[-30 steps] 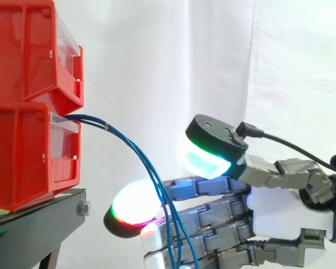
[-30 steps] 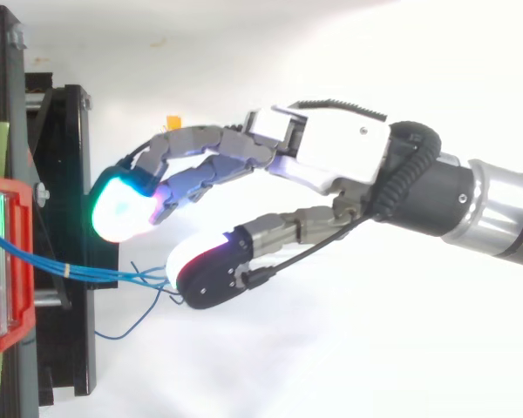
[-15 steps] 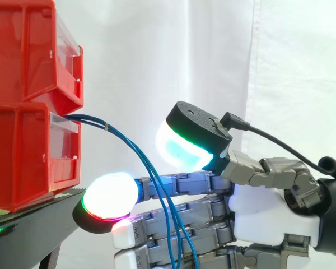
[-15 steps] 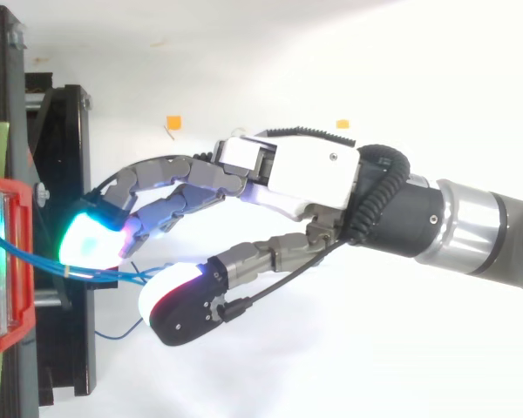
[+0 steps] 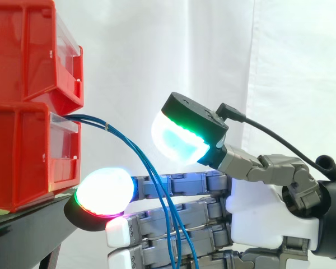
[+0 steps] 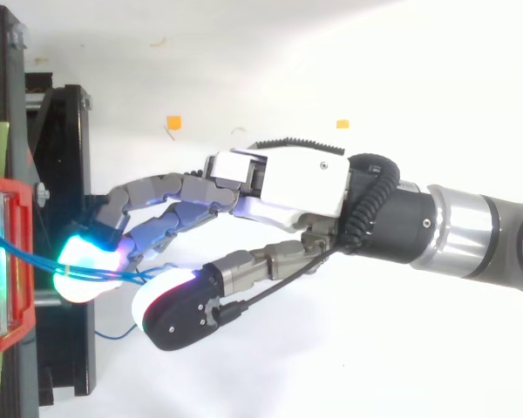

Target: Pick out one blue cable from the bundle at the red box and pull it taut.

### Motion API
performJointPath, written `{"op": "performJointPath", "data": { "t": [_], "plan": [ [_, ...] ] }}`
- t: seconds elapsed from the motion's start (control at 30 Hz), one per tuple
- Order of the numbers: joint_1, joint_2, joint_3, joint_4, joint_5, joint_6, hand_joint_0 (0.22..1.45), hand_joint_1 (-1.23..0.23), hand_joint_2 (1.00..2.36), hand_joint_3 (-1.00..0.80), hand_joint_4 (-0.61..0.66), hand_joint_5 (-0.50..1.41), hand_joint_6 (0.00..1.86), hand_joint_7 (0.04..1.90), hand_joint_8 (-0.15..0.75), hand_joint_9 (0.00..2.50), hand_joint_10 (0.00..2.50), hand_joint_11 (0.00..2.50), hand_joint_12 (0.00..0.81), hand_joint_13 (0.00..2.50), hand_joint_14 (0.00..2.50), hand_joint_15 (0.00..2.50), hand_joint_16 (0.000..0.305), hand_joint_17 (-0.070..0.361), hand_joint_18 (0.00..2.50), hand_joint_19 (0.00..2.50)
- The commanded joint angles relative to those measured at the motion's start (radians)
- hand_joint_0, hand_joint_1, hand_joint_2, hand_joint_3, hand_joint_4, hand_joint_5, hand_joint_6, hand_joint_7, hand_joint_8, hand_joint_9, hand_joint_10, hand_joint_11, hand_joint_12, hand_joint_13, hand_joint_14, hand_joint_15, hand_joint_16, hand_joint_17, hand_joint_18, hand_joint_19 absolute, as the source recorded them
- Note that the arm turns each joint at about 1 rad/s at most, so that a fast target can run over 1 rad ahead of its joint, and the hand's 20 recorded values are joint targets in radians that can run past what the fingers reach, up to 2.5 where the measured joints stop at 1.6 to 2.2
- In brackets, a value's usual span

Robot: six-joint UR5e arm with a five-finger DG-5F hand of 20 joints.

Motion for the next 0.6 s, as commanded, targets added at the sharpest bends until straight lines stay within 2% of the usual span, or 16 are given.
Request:
{"op": "performJointPath", "data": {
  "t": [0.0,0.07,0.17,0.43,0.57],
  "plan": [
    [-0.002,0.000,0.000,-0.002,-0.013,0.009,0.57,-0.54,1.01,-0.41,0.14,-0.18,0.50,0.94,0.212,0.64,0.02,0.60,0.307,0.64,0.02,0.55,0.046,0.104,0.47,0.76],
    [-0.007,0.000,0.001,-0.005,-0.025,0.009,0.57,-0.54,1.01,-0.41,0.14,-0.18,0.50,0.95,0.213,0.64,0.02,0.59,0.307,0.65,0.02,0.55,0.046,0.104,0.47,0.75],
    [-0.010,0.000,0.001,-0.005,-0.063,0.014,0.57,-0.55,1.01,-0.41,0.14,-0.18,0.50,0.96,0.211,0.64,0.02,0.59,0.306,0.65,0.02,0.55,0.046,0.103,0.47,0.76],
    [-0.019,0.000,0.001,-0.008,-0.096,0.032,0.58,-0.57,1.01,-0.40,0.13,-0.17,0.50,1.01,0.211,0.64,0.02,0.59,0.304,0.65,0.02,0.55,0.045,0.102,0.48,0.76],
    [-0.024,0.000,0.004,-0.008,-0.100,0.035,0.59,-0.57,1.01,-0.38,0.13,-0.17,0.50,1.02,0.210,0.64,0.02,0.60,0.303,0.66,0.02,0.55,0.045,0.102,0.48,0.76]
  ]
}}
